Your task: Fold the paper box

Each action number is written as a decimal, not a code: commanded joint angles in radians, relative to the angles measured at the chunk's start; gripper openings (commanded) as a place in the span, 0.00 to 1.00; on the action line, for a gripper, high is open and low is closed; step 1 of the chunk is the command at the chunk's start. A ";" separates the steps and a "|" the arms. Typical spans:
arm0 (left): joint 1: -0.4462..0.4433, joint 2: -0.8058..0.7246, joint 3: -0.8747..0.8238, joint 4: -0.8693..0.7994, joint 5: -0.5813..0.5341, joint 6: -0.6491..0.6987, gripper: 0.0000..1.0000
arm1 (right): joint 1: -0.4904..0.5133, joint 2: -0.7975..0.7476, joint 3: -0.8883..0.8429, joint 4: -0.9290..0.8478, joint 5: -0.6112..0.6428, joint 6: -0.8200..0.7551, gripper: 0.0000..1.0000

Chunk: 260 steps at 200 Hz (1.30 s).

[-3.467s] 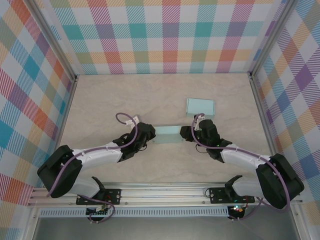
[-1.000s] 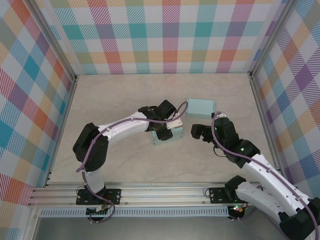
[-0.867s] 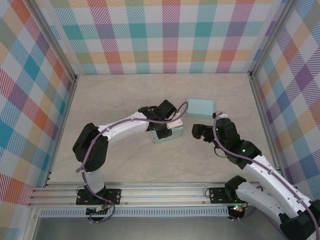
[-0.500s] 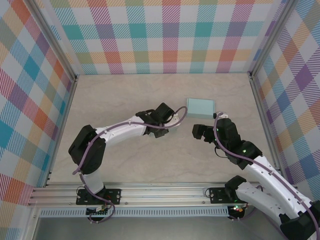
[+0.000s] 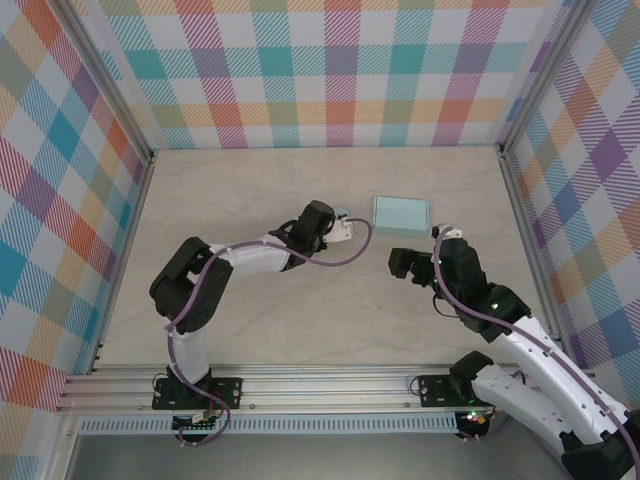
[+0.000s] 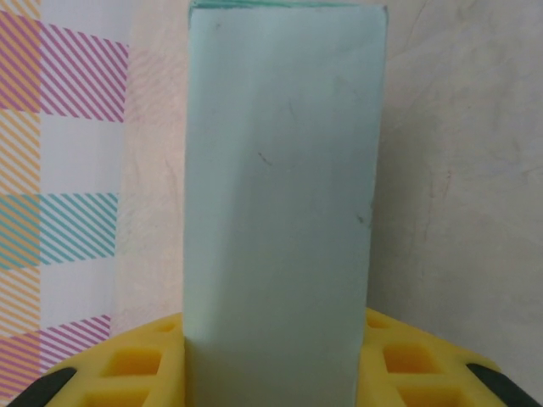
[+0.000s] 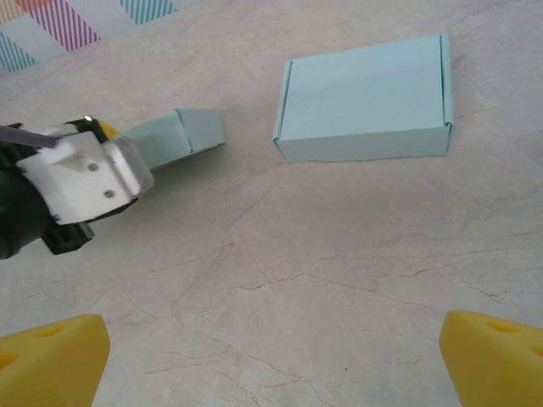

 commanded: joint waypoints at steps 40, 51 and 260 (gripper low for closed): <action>0.018 0.136 0.034 0.223 0.051 0.146 0.35 | 0.006 -0.011 0.022 -0.029 0.038 0.020 1.00; 0.018 0.140 0.028 0.228 0.051 0.146 0.46 | 0.006 -0.012 0.020 -0.030 0.043 0.021 1.00; 0.014 -0.961 -0.582 0.009 -0.472 -0.853 1.00 | 0.003 -0.037 -0.177 0.301 0.244 -0.244 1.00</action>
